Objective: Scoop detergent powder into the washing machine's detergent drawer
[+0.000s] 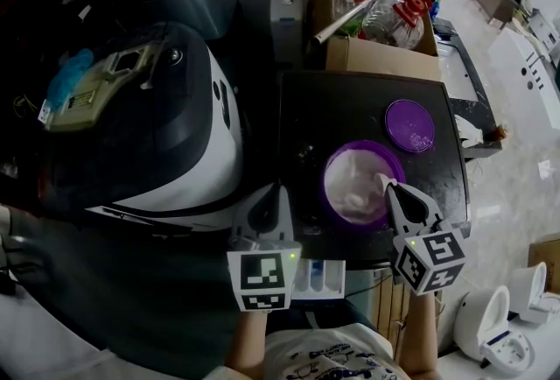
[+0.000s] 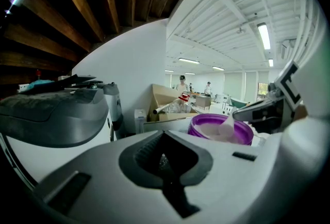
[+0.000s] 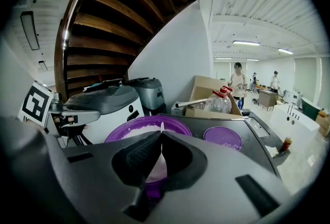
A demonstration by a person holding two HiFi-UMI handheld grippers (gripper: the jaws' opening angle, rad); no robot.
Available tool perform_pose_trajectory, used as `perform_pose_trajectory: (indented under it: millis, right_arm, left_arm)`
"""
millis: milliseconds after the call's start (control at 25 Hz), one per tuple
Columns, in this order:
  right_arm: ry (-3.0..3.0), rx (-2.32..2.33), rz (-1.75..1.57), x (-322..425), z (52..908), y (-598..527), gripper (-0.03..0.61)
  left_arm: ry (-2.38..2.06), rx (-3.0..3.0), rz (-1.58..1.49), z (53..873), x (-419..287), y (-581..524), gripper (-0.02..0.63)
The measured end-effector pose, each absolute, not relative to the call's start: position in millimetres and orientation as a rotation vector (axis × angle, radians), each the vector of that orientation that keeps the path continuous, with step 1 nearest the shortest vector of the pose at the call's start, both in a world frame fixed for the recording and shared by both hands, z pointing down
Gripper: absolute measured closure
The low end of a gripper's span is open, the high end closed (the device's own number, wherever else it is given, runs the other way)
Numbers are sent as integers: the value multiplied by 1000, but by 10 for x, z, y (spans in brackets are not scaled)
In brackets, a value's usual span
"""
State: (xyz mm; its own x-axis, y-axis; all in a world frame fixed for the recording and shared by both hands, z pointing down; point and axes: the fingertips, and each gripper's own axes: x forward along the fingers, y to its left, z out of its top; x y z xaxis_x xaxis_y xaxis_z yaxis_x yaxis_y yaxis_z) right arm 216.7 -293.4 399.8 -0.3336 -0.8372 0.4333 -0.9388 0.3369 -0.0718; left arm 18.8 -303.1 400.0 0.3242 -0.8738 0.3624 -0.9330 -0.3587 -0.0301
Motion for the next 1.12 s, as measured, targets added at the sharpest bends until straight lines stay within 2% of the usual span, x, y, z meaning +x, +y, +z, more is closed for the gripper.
perform_pose_trajectory:
  millis: [1120]
  right_arm:
    - [-2089,1478,466,2236,4167,-2683,557]
  left_arm:
    - [-1666,2391,453,3993,119,-2962,612]
